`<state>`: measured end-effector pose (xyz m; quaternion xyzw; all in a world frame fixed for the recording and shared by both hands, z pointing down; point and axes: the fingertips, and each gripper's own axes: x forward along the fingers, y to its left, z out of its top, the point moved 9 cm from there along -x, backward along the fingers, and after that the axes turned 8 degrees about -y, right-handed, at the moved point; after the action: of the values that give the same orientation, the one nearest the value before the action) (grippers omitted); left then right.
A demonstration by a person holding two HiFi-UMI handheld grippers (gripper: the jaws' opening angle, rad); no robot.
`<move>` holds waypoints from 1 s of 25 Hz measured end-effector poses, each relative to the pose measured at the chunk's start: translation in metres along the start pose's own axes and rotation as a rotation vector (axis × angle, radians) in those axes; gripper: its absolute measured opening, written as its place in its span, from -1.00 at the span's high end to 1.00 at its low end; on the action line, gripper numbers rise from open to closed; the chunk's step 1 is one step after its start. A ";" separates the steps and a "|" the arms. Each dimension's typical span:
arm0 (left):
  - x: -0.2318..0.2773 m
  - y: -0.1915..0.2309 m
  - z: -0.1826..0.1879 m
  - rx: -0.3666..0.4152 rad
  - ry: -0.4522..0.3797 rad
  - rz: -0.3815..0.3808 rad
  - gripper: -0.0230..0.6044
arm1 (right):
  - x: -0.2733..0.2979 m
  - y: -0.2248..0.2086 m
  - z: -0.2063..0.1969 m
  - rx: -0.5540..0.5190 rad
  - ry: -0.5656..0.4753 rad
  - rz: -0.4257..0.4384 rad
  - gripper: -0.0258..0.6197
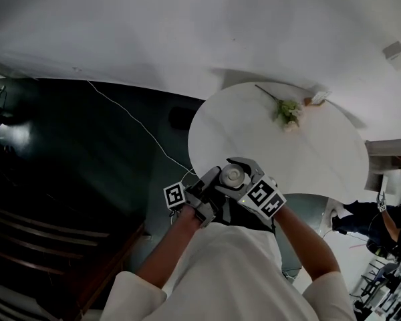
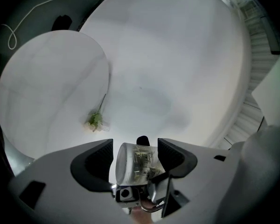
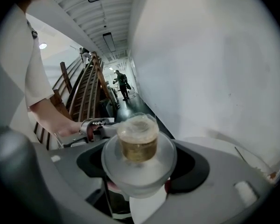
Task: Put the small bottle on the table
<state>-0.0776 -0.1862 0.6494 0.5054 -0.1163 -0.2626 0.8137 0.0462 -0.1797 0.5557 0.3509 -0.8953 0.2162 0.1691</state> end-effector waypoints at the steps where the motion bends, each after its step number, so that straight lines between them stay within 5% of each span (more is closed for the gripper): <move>1: 0.000 0.002 0.002 -0.002 -0.010 0.004 0.03 | 0.002 -0.005 -0.002 0.001 0.003 0.002 -0.17; 17: -0.020 0.029 0.022 0.025 -0.276 0.018 0.04 | 0.042 -0.069 -0.062 0.076 0.035 0.056 -0.17; 25: -0.021 0.040 0.033 0.052 -0.345 0.032 0.04 | 0.068 -0.092 -0.093 0.049 0.092 0.056 -0.17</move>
<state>-0.0980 -0.1855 0.7012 0.4719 -0.2690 -0.3295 0.7722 0.0776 -0.2313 0.6903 0.3193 -0.8905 0.2585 0.1955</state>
